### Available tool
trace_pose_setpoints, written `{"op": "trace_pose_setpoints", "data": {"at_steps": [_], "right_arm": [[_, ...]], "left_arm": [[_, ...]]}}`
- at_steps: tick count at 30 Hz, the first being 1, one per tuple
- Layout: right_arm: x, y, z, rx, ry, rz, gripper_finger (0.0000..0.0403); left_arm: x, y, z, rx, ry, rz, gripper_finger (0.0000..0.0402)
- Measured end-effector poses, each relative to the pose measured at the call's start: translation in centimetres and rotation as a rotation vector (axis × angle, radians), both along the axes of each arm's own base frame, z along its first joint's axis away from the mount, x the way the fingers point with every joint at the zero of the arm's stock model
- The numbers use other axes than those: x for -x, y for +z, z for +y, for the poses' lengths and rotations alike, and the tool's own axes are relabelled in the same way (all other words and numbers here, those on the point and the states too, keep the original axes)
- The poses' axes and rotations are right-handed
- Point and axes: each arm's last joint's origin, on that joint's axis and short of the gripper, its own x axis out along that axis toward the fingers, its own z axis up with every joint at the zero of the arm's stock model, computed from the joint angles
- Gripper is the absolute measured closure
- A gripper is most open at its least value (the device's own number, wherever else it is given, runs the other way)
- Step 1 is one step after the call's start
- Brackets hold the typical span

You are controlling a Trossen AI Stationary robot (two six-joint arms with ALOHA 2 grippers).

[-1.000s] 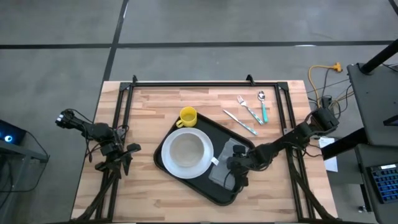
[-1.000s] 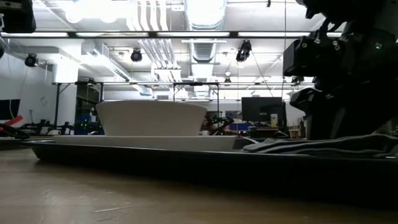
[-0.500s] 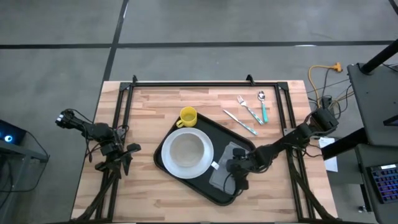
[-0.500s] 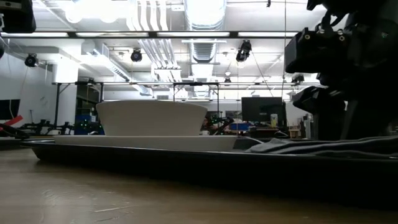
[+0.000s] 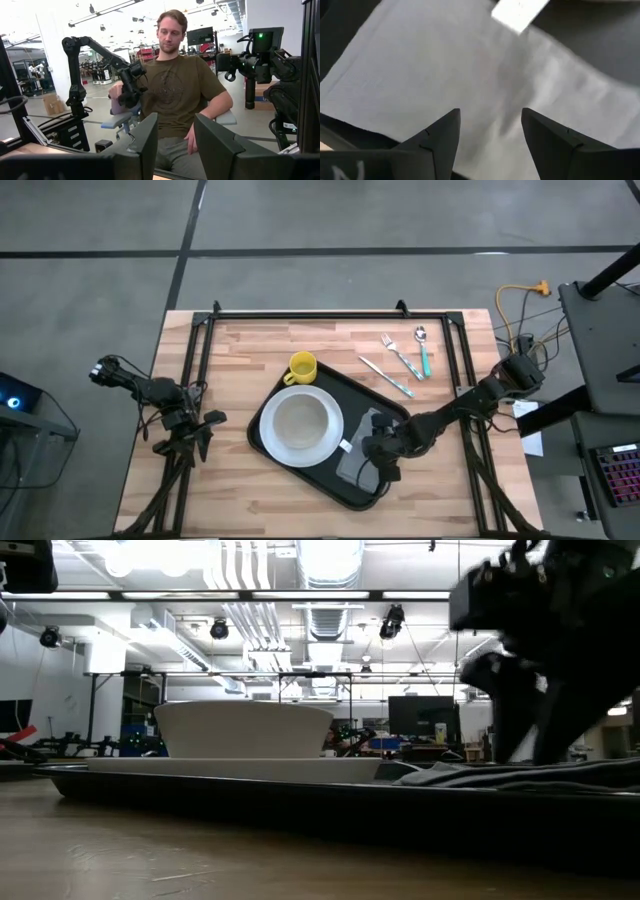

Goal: Set up tray
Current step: Put the blue fork on the gray napkin to the right of the white plate

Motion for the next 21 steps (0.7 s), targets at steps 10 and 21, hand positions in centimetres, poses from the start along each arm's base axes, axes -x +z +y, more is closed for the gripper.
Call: {"op": "trace_pose_setpoints", "data": {"at_steps": [10, 21], "right_arm": [[-2.0, 3.2, 0.8, 0.103, 0.270, -0.115, 0.0200], [-3.8, 7.9, -2.7, 0.313, 0.055, -0.125, 0.0200]], "left_arm": [[0.0, 0.0, 0.0, 0.000, 0.000, 0.000, 0.0290], [0.0, 0.0, 0.0, 0.000, 0.000, -0.001, 0.0290]]}}
